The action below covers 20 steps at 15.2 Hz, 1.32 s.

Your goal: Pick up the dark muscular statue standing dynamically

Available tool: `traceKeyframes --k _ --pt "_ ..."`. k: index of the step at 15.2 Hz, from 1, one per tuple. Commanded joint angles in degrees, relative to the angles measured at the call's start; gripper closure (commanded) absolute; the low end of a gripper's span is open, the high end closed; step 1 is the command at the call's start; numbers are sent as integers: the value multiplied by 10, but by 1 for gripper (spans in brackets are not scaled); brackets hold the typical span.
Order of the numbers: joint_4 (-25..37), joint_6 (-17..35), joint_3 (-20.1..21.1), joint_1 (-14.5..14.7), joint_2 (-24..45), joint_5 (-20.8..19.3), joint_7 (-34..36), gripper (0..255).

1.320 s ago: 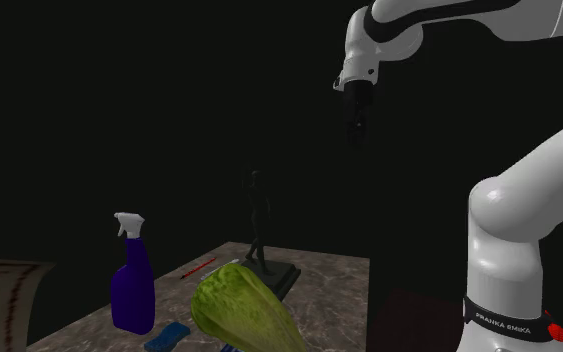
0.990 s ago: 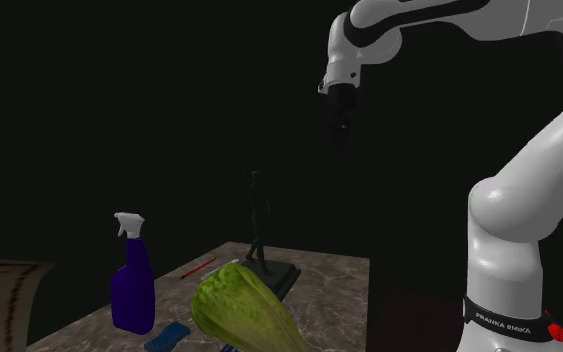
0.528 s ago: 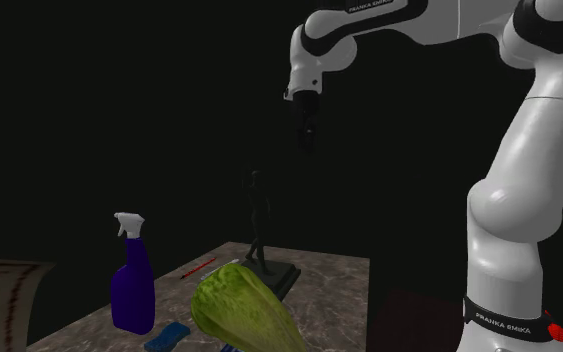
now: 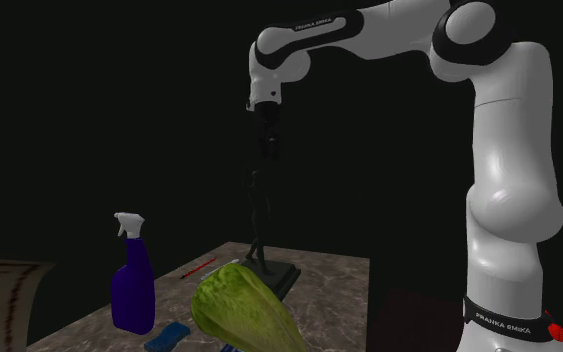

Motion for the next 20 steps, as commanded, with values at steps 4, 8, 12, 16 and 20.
traceKeyframes --k 4,8,12,16,20 --pt "87 -17 9 9 86 -5 -2 0" --pt "50 15 9 9 81 -5 -3 0" --pt "29 36 9 9 80 -5 -3 0" --pt "28 36 9 9 80 -5 -3 255" --pt "28 36 9 9 79 -5 -3 255"
